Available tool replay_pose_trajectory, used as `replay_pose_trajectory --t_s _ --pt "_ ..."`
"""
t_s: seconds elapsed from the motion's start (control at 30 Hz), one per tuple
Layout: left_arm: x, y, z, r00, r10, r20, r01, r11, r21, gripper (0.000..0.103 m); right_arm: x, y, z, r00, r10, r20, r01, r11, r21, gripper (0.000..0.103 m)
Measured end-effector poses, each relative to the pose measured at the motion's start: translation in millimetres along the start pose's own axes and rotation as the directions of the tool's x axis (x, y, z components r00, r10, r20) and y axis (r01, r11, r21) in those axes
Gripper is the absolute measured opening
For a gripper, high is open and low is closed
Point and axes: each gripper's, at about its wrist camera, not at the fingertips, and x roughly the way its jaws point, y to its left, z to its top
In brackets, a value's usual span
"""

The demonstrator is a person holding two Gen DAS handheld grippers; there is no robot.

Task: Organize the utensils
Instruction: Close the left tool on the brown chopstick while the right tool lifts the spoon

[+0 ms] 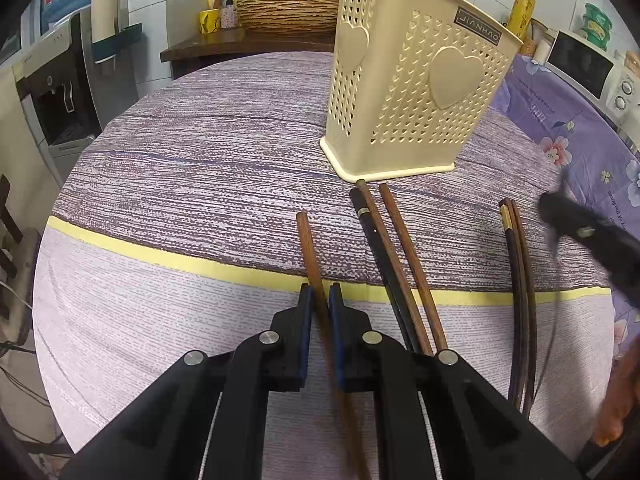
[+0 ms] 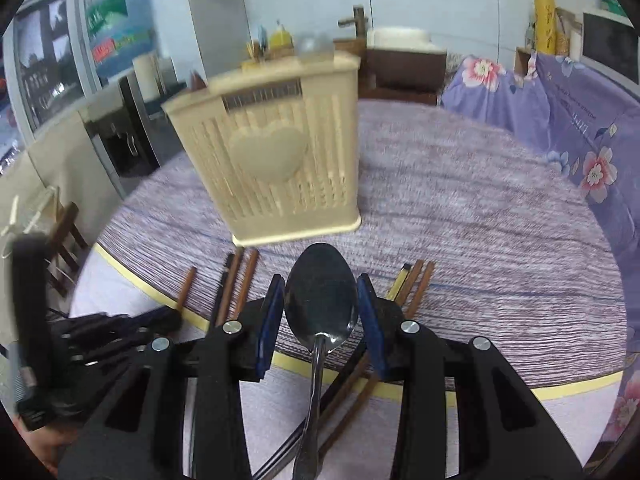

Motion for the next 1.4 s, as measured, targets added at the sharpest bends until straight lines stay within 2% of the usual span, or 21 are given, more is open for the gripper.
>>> replay_pose_trajectory --t_s 0.1,0.23,0.53,0.73,1.1,1.27,1.4 --pt "-0.2 0.0 0.3 1.0 -0.002 -0.002 0.002 1.0 -0.006 0.01 -31.6 -2.0 -0.5 0.997 0.007 0.075 -0.007 1.0 -0.002 0.038" --pt "0.2 1.3 1.8 1.0 -0.003 -0.008 0.003 1.0 -0.022 0.01 -50.2 -6.1 -1.8 0.993 0.011 0.117 -0.014 1.0 0.021 0.038" --pt "9.8 5.2 18.0 0.998 0.004 -0.056 -0.007 0.998 -0.058 0.01 -60.3 3.0 -2.0 0.99 -0.007 0.141 0.008 1.0 -0.008 0.038" --pt "20.0 -3.8 29.7 0.997 0.066 -0.05 -0.066 0.998 -0.01 0.01 -67.7 3.4 -1.9 0.988 -0.012 0.154 0.014 1.0 -0.01 0.038" --pt "18.1 -2.4 27.2 0.998 0.064 -0.02 -0.064 0.997 -0.037 0.008 -66.0 0.8 -3.8 0.987 -0.011 0.159 0.01 1.0 0.003 0.038" --pt "-5.7 0.8 33.0 0.998 0.032 0.047 -0.029 0.998 -0.055 0.008 -67.4 1.5 -3.0 0.985 -0.006 0.173 0.006 1.0 -0.002 0.038" --pt "-51.4 4.2 46.1 0.989 -0.022 0.146 0.033 0.997 -0.07 0.008 -69.4 2.1 -1.8 0.983 0.005 0.185 -0.004 1.0 -0.005 0.038"
